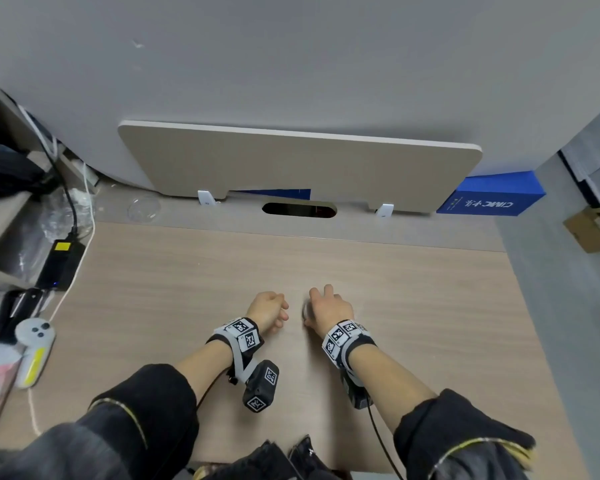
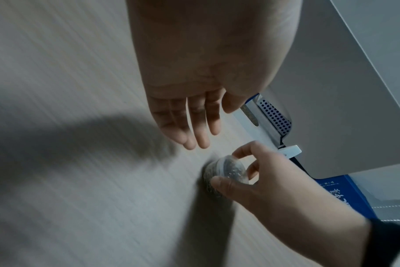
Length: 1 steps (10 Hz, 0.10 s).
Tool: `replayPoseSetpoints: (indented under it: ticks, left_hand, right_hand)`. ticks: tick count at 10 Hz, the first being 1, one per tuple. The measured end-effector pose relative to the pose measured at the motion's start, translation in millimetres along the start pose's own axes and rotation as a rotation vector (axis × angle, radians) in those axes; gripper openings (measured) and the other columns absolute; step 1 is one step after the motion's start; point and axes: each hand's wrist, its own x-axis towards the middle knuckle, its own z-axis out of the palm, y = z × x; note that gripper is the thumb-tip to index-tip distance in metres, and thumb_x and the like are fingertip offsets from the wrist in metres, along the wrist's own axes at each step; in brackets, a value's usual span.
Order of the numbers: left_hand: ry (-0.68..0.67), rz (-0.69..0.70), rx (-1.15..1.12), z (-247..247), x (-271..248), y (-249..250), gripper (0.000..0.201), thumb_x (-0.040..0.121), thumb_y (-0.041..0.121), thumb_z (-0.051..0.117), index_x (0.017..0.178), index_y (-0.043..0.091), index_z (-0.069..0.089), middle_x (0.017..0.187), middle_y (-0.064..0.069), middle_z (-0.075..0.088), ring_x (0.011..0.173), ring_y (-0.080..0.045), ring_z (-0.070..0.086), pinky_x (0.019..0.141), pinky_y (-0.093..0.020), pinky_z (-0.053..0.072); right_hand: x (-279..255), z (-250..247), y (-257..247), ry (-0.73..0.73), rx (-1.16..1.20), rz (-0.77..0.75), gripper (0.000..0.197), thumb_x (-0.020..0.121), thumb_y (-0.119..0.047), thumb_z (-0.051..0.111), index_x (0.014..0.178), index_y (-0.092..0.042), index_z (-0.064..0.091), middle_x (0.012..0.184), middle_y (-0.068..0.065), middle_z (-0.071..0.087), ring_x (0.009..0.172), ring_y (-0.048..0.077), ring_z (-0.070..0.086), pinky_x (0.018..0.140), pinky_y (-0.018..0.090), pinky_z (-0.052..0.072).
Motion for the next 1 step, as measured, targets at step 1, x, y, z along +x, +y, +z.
replayPoseSetpoints:
  ticks: [1]
  left_hand:
    - [0.019, 0.056, 0.088, -1.3, -2.2, 6.9, 0.028, 0.095, 0.021, 0.039, 0.073, 0.009, 0.053, 0.062, -0.009, 0.058, 0.042, -0.019, 0.045, 0.039, -0.020, 0.033]
  right_hand:
    - [4.6, -4.7, 3.0, -0.015, 0.004, 0.032, 0.049, 0.085, -0.040, 0.057, 0.123, -0.012, 0.043, 0.121, 0.012, 0.049, 0.104, 0.034, 0.057, 0.080, 0.040, 0.047]
